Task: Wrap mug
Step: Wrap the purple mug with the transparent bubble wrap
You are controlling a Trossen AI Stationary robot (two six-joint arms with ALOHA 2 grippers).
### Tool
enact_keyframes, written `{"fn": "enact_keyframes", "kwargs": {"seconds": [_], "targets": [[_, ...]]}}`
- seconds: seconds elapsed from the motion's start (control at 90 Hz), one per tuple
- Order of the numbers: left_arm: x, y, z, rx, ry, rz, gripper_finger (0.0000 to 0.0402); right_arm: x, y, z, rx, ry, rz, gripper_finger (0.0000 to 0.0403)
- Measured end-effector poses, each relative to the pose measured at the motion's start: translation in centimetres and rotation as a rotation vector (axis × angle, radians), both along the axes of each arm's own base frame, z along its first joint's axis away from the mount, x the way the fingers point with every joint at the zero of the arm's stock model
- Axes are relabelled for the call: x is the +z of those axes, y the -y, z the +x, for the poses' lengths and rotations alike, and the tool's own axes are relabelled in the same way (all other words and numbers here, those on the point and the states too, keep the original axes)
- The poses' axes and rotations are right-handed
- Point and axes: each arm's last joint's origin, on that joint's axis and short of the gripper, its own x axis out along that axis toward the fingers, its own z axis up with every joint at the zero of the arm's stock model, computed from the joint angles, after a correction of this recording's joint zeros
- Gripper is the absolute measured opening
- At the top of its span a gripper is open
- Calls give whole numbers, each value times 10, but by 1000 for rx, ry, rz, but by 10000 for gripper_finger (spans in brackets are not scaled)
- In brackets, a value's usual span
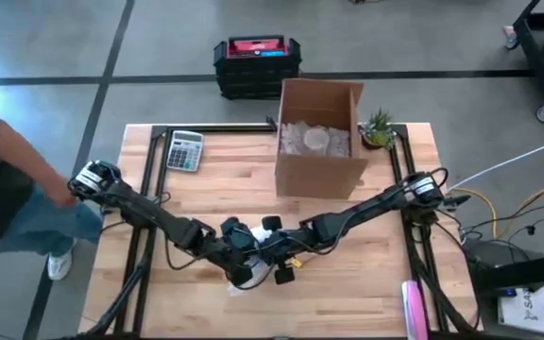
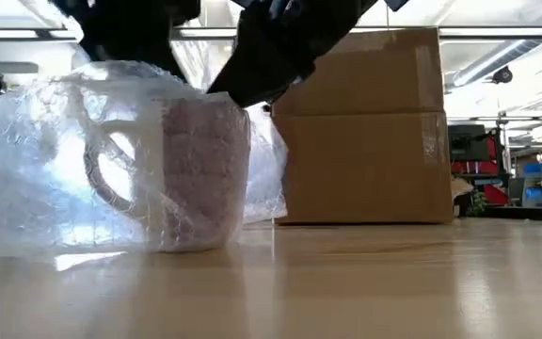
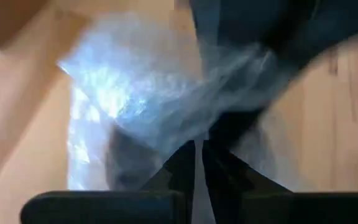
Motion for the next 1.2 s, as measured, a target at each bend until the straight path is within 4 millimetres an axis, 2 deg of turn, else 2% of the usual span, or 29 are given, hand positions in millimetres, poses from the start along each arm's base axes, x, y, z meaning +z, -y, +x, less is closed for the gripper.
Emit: {"fn": "enact_keyframes", "kwargs": {"seconds": [0.122, 0.233, 0.333, 0.422, 0.533, 0.622, 0.7, 0.8, 1.011, 1.2], "targets": [[-10, 2, 2, 7, -24, -11, 20, 34, 6, -18, 2, -76, -49, 0], [-15, 3, 3, 3, -38, -14, 20, 50, 21, -31, -56, -121, -168, 0], [-15, 3, 4, -8, -31, -11, 20, 43, 44, -32, -133, -145, -275, 0], [-14, 3, 4, -16, -22, -9, 20, 27, 66, -25, -152, -127, -319, 0], [-11, 3, 4, -19, -13, -16, 20, 13, 88, -11, -181, -10, -307, 0], [-10, 3, 3, -20, -8, -19, 20, 8, 95, 0, -124, 74, -243, 0], [-9, 3, 3, -20, -5, -21, 20, -2, 91, 1, -45, 33, -163, 0], [-8, 3, 3, -22, -5, -25, 20, -11, 73, -6, 15, -48, -109, 0], [-9, 1, 4, -60, -26, -42, 20, -2, 26, -10, 78, 11, -45, 0], [-8, -3, 5, -87, -37, -48, 20, 12, 9, -7, 40, 57, -80, 0]]}}
